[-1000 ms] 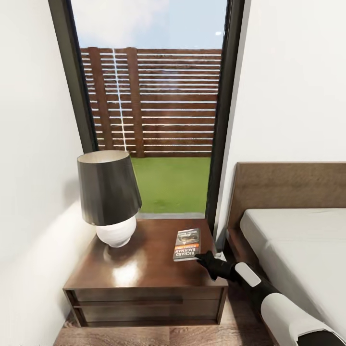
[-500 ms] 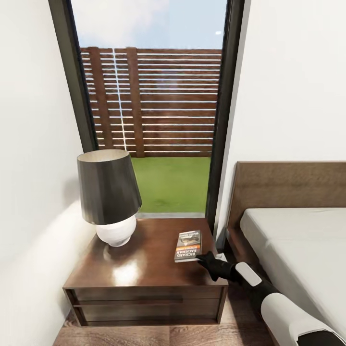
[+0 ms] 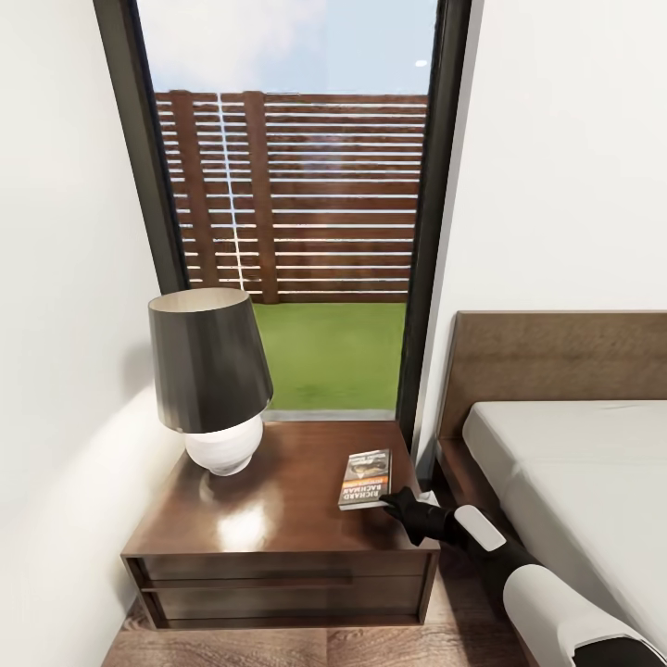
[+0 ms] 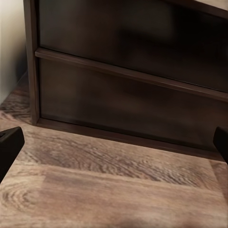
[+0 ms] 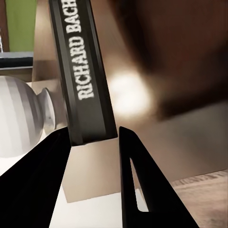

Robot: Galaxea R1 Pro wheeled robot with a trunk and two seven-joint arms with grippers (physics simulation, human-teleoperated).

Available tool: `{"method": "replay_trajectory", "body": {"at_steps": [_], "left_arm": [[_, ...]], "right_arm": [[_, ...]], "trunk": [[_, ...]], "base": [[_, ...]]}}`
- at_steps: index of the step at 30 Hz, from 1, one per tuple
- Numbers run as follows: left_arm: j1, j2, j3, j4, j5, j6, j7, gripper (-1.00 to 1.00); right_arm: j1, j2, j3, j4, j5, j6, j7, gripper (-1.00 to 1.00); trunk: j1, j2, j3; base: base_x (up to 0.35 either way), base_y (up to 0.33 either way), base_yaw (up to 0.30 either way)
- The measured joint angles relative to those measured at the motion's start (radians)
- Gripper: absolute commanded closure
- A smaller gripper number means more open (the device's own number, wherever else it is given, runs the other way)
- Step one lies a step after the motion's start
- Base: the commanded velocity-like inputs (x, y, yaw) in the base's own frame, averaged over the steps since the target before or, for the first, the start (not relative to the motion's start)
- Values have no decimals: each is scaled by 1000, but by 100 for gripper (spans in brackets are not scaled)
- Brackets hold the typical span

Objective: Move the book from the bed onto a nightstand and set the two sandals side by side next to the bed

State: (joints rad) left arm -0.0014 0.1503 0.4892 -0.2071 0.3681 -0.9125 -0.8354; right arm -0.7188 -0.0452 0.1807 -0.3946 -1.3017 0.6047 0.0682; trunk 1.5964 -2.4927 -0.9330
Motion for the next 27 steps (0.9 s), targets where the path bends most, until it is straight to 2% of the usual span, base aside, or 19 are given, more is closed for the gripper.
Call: {"method": "replay_trajectory", "body": {"at_steps": [16, 27], "left_arm": [[0, 0, 2, 0, 0, 0, 0, -100], [0, 0, 2, 0, 0, 0, -2, -100]], "right_arm": [[-1, -1, -1, 0, 0, -1, -7, 100], [-2, -1, -1, -3, 0, -2, -51, 100]], "trunk": [[0, 0, 0], [0, 0, 0]], "base": [[0, 0, 0], [0, 0, 0]]}}
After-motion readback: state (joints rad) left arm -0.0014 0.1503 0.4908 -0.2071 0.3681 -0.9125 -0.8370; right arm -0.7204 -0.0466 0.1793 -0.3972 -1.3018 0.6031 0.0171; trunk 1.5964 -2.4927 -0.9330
